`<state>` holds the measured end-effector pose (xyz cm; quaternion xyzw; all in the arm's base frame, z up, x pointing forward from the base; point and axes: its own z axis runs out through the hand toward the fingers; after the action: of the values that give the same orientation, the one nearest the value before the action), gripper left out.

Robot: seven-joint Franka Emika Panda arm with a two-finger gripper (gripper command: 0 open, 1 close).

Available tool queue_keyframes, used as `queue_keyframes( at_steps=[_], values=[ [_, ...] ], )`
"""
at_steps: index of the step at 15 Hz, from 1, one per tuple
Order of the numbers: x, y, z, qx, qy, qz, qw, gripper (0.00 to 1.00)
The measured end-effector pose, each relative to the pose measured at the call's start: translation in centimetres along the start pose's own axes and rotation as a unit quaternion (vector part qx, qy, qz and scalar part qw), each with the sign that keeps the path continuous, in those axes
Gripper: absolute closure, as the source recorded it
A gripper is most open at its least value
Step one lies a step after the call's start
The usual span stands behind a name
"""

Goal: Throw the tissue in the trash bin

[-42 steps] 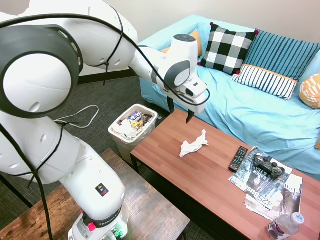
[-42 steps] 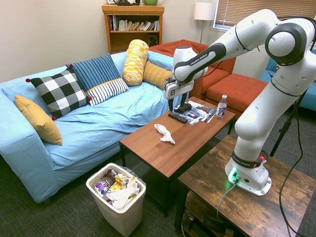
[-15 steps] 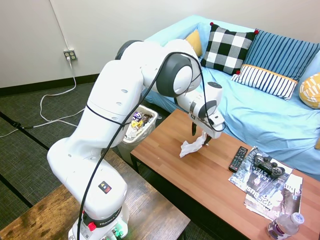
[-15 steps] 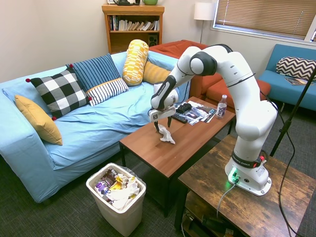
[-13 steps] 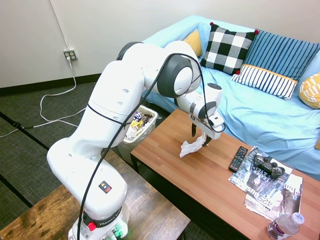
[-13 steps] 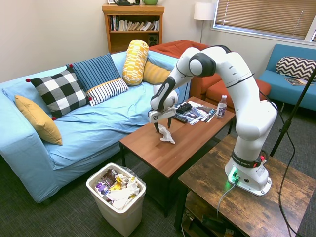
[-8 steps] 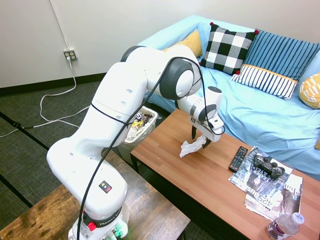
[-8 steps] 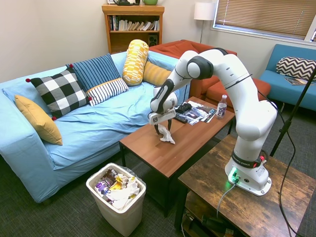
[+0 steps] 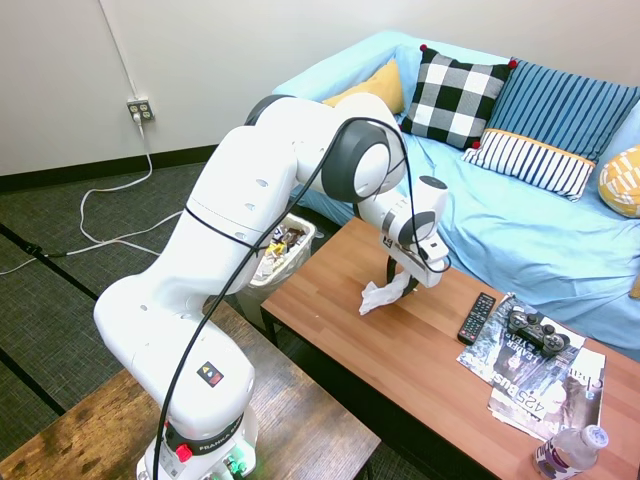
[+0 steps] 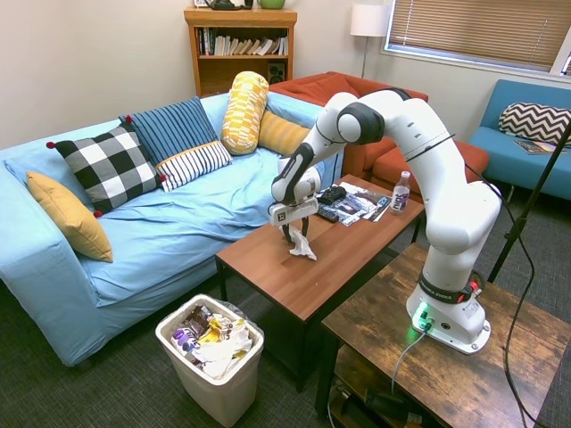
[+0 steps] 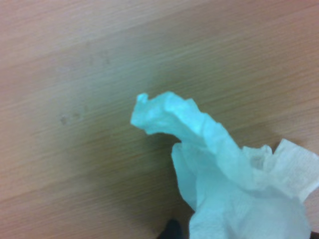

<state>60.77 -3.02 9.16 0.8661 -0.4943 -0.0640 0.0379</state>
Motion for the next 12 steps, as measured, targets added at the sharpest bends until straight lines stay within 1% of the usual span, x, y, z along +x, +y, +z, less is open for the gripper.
queue_keyframes(
  at_steps=[8,10,12],
  values=[
    [0.2,-0.2,-0.3,0.004,0.001,0.002,1.0000,1.00],
    [0.2,-0.4,-0.7,0.008,0.001,0.003,1.0000,1.00],
    [-0.3,-0.9,-2.0,0.018,0.004,-0.001,0.9998,1.00]
  ],
)
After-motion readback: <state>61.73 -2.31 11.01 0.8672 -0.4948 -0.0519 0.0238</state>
